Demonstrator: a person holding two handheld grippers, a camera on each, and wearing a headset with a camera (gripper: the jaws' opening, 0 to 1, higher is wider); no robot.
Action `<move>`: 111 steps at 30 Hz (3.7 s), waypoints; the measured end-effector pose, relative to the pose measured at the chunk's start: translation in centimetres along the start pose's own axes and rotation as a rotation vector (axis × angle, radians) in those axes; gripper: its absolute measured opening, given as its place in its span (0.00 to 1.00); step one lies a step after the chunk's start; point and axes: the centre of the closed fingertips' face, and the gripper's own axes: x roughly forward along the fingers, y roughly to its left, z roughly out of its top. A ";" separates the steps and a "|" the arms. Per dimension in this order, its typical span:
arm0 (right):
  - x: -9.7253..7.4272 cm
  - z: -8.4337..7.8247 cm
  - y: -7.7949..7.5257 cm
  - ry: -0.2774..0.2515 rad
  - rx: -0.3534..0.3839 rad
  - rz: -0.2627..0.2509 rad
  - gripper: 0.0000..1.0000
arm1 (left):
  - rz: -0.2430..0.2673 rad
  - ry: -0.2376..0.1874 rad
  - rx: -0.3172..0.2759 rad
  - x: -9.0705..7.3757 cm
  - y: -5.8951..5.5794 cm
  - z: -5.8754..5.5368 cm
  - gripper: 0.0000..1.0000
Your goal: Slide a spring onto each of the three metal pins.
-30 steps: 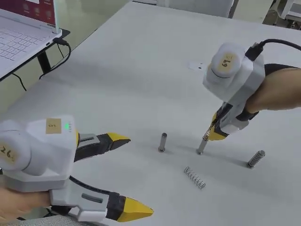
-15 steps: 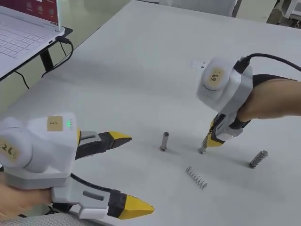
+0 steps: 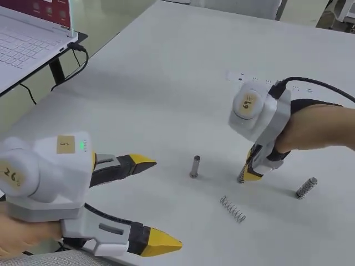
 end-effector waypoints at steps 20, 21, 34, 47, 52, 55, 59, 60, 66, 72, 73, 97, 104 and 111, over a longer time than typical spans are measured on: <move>0.5 -0.4 0.3 -0.020 0.028 0.006 0.15 | -0.003 0.001 -0.002 0.1 -0.2 0.1 0.78; 0.4 -0.5 0.3 -0.021 0.030 0.005 0.15 | -0.004 0.001 -0.001 0.1 -0.2 0.1 0.78; -0.6 -1.6 0.9 -0.058 0.082 -0.017 0.19 | -0.014 0.005 0.001 0.2 -0.2 0.0 0.79; -1.5 -2.3 2.4 -0.099 0.129 -0.027 0.19 | -0.035 0.007 0.015 0.4 -0.1 0.0 0.78; -2.0 -1.9 3.3 -0.142 0.157 -0.016 0.20 | -0.040 0.010 0.020 0.4 -0.2 -0.1 0.78; -2.1 -1.6 4.1 -0.161 0.166 -0.010 0.20 | -0.043 0.013 0.024 0.4 -0.2 -0.1 0.78; -1.9 -1.5 4.9 -0.174 0.174 -0.002 0.20 | -0.046 0.014 0.027 0.4 -0.2 0.0 0.78; -1.8 -1.4 5.2 -0.181 0.178 0.002 0.20 | -0.048 0.013 0.028 0.5 -0.3 0.0 0.78; -1.4 -0.8 6.6 -0.204 0.191 0.024 0.20 | -0.056 0.020 0.032 0.6 -0.4 0.0 0.78; -0.7 -0.5 7.5 -0.209 0.194 0.040 0.20 | -0.057 0.023 0.033 0.7 -0.4 0.0 0.78; -0.5 -0.5 7.6 -0.207 0.194 0.043 0.20 | -0.057 0.024 0.034 0.8 -0.5 0.0 0.77; 1.5 -0.7 7.9 -0.169 0.225 -0.024 0.15 | -0.063 0.032 0.036 0.8 -0.8 -0.2 0.75; 1.5 -0.7 7.3 -0.158 0.226 -0.050 0.12 | -0.063 0.031 0.035 0.8 -0.8 -0.2 0.75; 1.6 -1.0 7.2 -0.143 0.227 -0.058 0.12 | -0.064 0.033 0.034 0.7 -0.8 -0.3 0.74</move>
